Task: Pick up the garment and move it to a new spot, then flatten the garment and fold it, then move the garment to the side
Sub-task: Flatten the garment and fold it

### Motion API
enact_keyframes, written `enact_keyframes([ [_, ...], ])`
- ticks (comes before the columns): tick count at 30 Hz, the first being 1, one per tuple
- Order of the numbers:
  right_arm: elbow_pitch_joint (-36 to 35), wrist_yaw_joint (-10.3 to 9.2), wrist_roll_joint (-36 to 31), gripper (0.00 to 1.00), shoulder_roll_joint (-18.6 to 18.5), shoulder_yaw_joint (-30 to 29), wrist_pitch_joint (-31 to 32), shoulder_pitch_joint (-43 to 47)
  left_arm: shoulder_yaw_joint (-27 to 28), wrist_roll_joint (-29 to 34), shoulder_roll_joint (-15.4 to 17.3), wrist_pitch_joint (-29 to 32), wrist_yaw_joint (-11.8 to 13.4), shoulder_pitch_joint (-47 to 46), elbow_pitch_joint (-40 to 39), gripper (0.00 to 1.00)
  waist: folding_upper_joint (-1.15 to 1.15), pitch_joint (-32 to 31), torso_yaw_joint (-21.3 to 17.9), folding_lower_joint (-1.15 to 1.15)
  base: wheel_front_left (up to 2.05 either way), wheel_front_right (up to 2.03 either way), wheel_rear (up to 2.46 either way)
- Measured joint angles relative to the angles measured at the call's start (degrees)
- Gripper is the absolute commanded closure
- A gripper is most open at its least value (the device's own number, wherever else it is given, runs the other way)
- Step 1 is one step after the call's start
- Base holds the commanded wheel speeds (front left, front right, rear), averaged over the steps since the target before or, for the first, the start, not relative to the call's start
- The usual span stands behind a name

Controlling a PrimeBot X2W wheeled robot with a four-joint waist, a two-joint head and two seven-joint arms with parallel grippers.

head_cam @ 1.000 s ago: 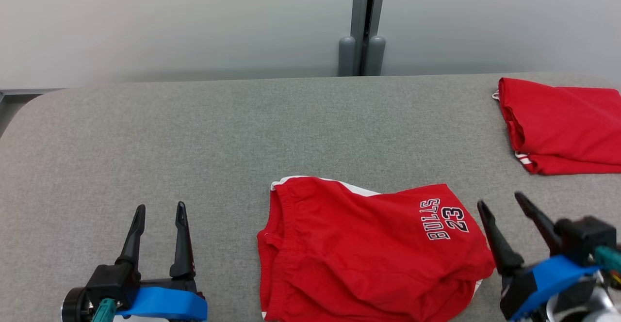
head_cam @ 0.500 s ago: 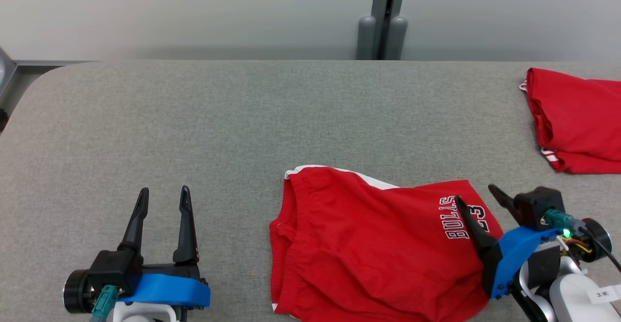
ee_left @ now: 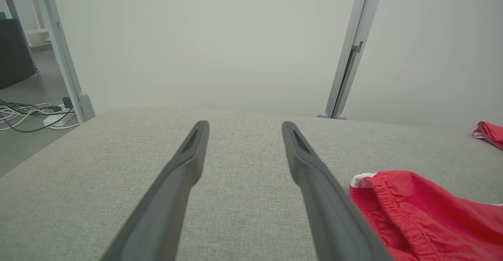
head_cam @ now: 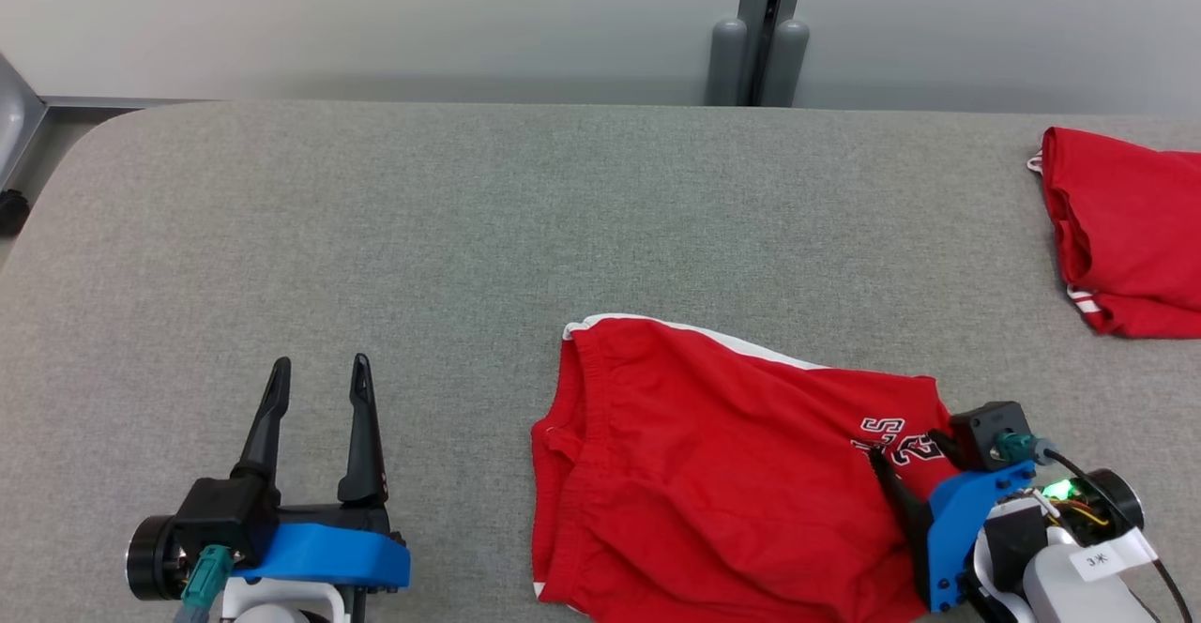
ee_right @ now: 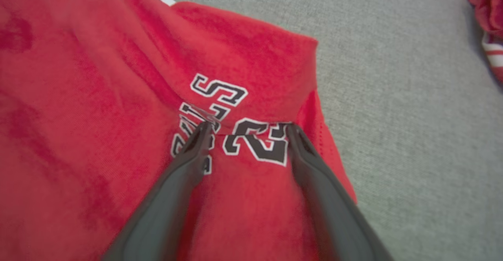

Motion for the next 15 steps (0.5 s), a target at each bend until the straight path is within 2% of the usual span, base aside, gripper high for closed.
enact_keyframes([
  [1,0.99,-0.01,0.18,0.00,0.15,0.30,0.01,-0.64,-0.07,0.00,-0.01,0.00,0.01,-0.05,0.04,0.00,0.00,0.00,-0.05,0.00,0.00,0.00,0.00],
  [2,1.88,-0.01,0.36,0.36,0.16,0.78,0.22,-1.22,-0.15,0.00,-0.01,0.00,0.01,-0.18,0.11,0.00,0.00,-0.02,-0.07,0.00,0.00,0.00,0.00],
  [3,2.58,-0.01,0.63,0.96,0.21,1.30,0.20,-1.86,-0.27,0.00,-0.04,0.00,0.01,-0.29,0.15,0.00,0.00,-0.07,-0.07,0.00,0.00,0.00,0.00],
  [4,2.98,0.00,0.97,1.00,0.27,1.53,-0.36,-2.28,-0.35,-0.01,-0.05,0.00,0.01,-0.33,0.23,0.00,0.00,-0.15,-0.07,0.00,0.00,0.00,0.00],
  [9,3.34,0.01,1.67,1.00,0.42,1.47,-4.38,-4.40,-0.33,-0.34,-0.07,0.00,0.02,-0.55,0.43,0.00,0.00,-0.39,-0.26,0.00,0.00,0.00,0.00],
  [15,-1.08,0.01,3.76,1.00,0.45,0.49,-8.76,-8.82,-0.31,-0.34,-0.08,0.00,0.14,-0.56,0.11,0.00,0.00,0.02,-0.25,0.00,0.00,0.00,0.00],
])
